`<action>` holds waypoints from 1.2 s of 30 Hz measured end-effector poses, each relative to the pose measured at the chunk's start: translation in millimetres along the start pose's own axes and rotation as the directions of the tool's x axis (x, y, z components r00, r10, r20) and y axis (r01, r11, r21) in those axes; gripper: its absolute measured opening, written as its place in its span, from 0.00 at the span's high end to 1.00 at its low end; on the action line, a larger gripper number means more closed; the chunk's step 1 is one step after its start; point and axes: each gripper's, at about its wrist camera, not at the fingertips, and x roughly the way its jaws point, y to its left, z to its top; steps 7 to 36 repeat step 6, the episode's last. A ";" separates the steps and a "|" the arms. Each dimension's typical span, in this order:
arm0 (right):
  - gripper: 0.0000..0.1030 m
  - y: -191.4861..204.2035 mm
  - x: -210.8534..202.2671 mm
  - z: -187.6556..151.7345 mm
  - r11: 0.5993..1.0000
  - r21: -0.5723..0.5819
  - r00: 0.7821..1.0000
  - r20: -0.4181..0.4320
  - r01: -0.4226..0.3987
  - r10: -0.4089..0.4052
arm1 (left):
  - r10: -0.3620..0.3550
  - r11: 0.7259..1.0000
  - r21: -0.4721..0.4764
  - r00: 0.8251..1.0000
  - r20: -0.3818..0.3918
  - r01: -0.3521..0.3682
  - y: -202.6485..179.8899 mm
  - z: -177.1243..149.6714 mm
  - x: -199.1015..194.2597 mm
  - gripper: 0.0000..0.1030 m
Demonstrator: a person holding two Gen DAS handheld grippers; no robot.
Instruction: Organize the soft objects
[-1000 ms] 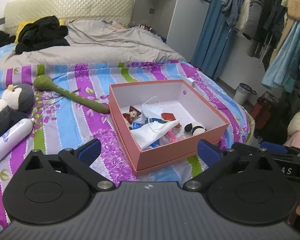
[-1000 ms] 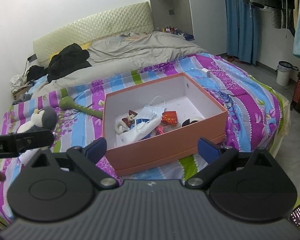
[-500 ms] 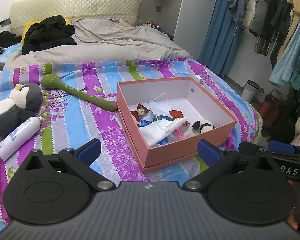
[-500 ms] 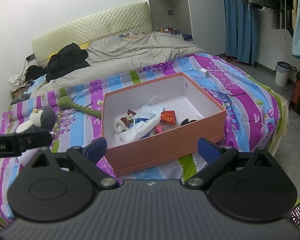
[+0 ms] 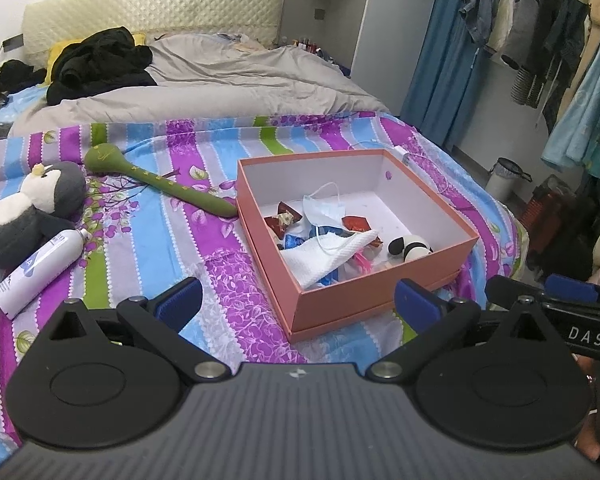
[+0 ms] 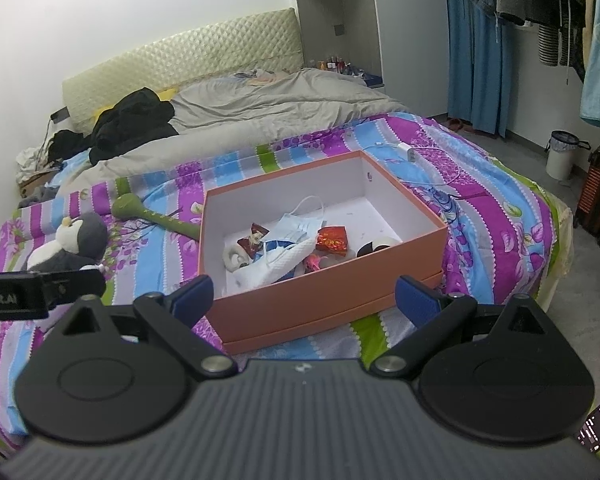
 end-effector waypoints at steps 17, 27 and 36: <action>0.04 -0.9 -0.1 0.3 1.000 -0.001 1.000 0.000 -0.001 0.001 | 0.000 1.000 0.000 1.000 -0.001 0.000 -0.3 -0.6 -0.4 0.00; 0.04 -0.9 -0.1 0.3 1.000 -0.001 1.000 0.000 -0.001 0.001 | 0.000 1.000 0.000 1.000 -0.001 0.000 -0.3 -0.6 -0.4 0.00; 0.04 -0.9 -0.1 0.3 1.000 -0.001 1.000 0.000 -0.001 0.001 | 0.000 1.000 0.000 1.000 -0.001 0.000 -0.3 -0.6 -0.4 0.00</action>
